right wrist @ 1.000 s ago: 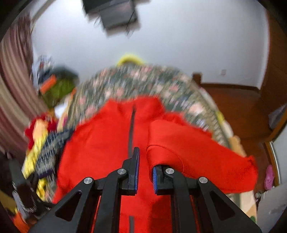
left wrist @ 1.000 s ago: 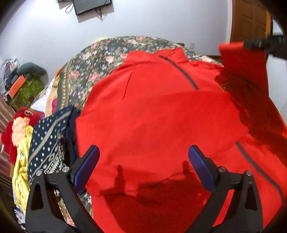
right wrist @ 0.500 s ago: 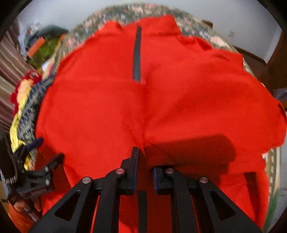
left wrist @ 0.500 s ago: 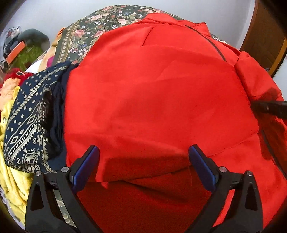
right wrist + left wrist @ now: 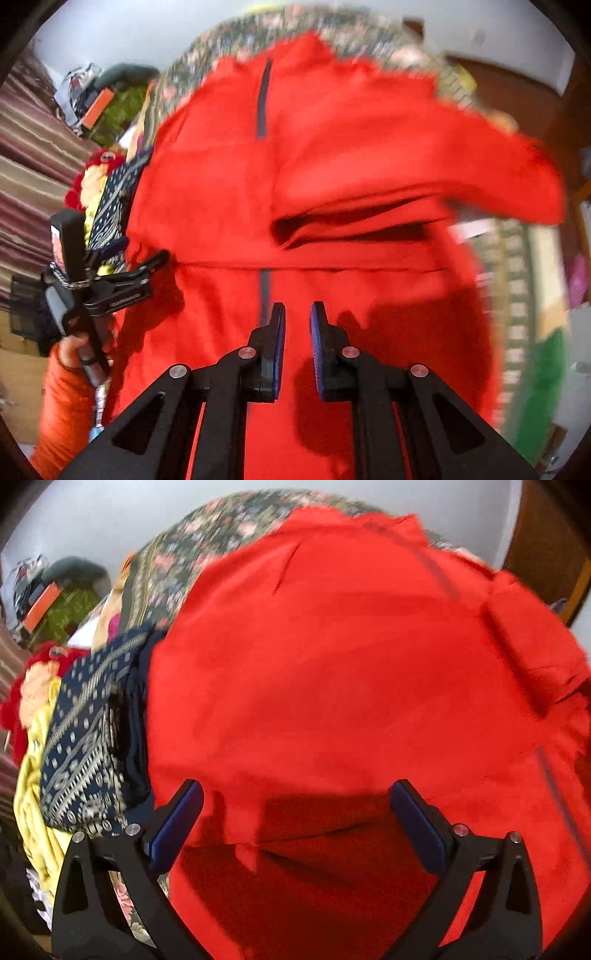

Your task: Fold large clothes

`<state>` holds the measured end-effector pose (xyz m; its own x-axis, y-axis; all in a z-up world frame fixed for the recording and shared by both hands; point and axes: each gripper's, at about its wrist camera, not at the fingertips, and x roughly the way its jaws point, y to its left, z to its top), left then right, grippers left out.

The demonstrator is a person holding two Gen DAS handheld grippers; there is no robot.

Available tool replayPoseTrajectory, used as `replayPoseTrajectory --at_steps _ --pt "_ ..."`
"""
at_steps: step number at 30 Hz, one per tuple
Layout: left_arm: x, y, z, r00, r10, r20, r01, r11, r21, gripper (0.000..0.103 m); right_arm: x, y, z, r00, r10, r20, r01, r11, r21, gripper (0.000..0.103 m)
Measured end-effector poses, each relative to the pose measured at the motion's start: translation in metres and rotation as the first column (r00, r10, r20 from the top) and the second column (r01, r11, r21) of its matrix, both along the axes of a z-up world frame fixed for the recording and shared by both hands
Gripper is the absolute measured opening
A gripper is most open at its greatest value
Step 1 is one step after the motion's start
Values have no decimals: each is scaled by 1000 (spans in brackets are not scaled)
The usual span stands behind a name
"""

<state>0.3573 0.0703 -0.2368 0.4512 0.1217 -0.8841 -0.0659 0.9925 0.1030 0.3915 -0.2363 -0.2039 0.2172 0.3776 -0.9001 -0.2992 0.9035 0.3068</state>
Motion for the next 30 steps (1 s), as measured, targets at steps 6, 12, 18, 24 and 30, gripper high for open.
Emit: replayPoseTrajectory --at_steps 6,12,18,24,30 --pt "10 -72 73 980 -148 134 151 988 -11 103 -20 -72 54 961 -124 246 140 989 -49 10" --pt "39 -188 110 919 -356 170 367 930 -38 103 -39 -147 71 904 -256 343 287 957 -41 10" --pt "80 -296 81 856 -512 74 516 855 -50 103 -46 -199 54 874 -352 335 384 923 -31 10" --pt "112 -363 23 803 -594 -46 591 805 -60 102 -47 -223 22 872 -406 275 427 904 -17 10" --pt "133 -384 -12 828 -555 -77 554 832 -41 83 -47 -223 1 880 -407 245 428 903 -39 10"
